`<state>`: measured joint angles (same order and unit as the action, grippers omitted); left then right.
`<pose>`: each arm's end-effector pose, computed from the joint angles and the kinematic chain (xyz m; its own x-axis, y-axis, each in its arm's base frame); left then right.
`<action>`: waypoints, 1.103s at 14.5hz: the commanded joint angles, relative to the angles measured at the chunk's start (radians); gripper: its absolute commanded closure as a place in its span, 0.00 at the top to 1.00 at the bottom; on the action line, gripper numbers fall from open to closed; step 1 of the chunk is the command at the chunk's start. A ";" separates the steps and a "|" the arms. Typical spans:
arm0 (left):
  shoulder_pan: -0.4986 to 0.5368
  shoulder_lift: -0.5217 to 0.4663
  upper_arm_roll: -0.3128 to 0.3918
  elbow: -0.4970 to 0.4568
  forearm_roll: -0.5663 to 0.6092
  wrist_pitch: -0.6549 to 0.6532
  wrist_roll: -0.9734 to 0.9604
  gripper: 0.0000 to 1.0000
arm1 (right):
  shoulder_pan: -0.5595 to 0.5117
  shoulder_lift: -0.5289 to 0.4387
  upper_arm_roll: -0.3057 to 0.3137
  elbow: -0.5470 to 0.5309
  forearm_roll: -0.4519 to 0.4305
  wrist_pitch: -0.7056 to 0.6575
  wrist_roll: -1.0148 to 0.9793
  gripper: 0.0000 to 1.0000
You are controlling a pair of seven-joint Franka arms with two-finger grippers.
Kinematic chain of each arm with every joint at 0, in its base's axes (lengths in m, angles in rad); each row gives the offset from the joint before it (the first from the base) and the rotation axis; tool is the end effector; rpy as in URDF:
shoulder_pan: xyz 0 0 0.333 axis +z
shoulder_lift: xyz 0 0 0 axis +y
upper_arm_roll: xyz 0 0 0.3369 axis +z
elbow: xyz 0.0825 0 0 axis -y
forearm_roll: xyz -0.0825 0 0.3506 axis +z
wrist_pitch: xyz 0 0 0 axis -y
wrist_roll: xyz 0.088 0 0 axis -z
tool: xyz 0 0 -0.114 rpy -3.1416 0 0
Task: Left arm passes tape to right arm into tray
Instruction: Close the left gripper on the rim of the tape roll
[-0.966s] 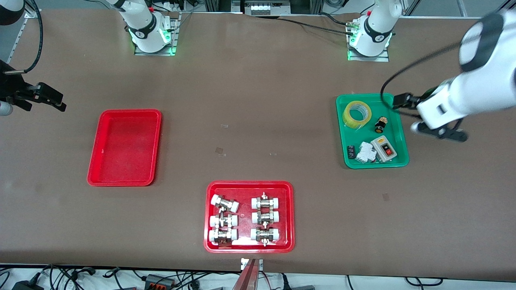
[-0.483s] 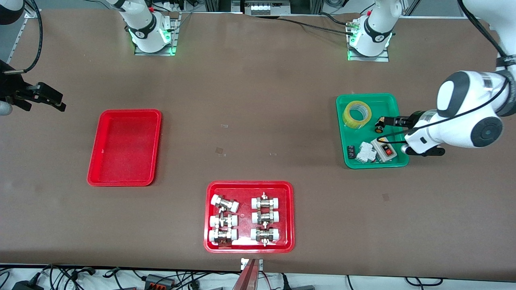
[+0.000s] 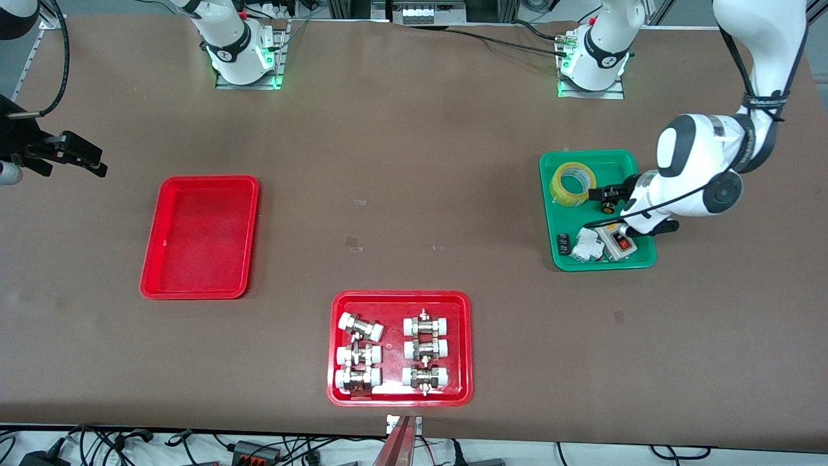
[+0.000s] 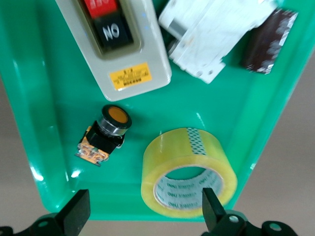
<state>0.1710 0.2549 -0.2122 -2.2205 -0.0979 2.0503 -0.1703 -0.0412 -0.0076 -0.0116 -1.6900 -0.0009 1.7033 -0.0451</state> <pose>0.4794 -0.0255 0.2766 0.8914 0.1602 -0.4239 0.1962 -0.9797 0.0424 0.5272 -0.0280 0.6013 0.9998 -0.0076 0.0208 -0.0076 -1.0000 0.0018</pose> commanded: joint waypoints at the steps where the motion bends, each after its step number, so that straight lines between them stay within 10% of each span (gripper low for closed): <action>1: 0.001 -0.043 -0.006 -0.068 -0.014 0.044 -0.005 1.00 | -0.006 -0.006 0.004 0.007 -0.007 -0.017 -0.001 1.00; 8: 0.001 -0.037 -0.022 -0.165 -0.016 0.148 -0.003 0.94 | -0.008 -0.006 0.004 0.007 -0.007 -0.028 0.001 1.00; 16: -0.002 -0.029 -0.039 -0.166 -0.016 0.129 0.005 0.47 | -0.009 -0.006 0.004 0.007 -0.007 -0.028 0.001 1.00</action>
<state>0.1703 0.2540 -0.2359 -2.3645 -0.0984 2.1823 -0.1706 -0.0424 -0.0076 -0.0134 -1.6900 -0.0009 1.6923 -0.0447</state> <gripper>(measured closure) 0.388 0.000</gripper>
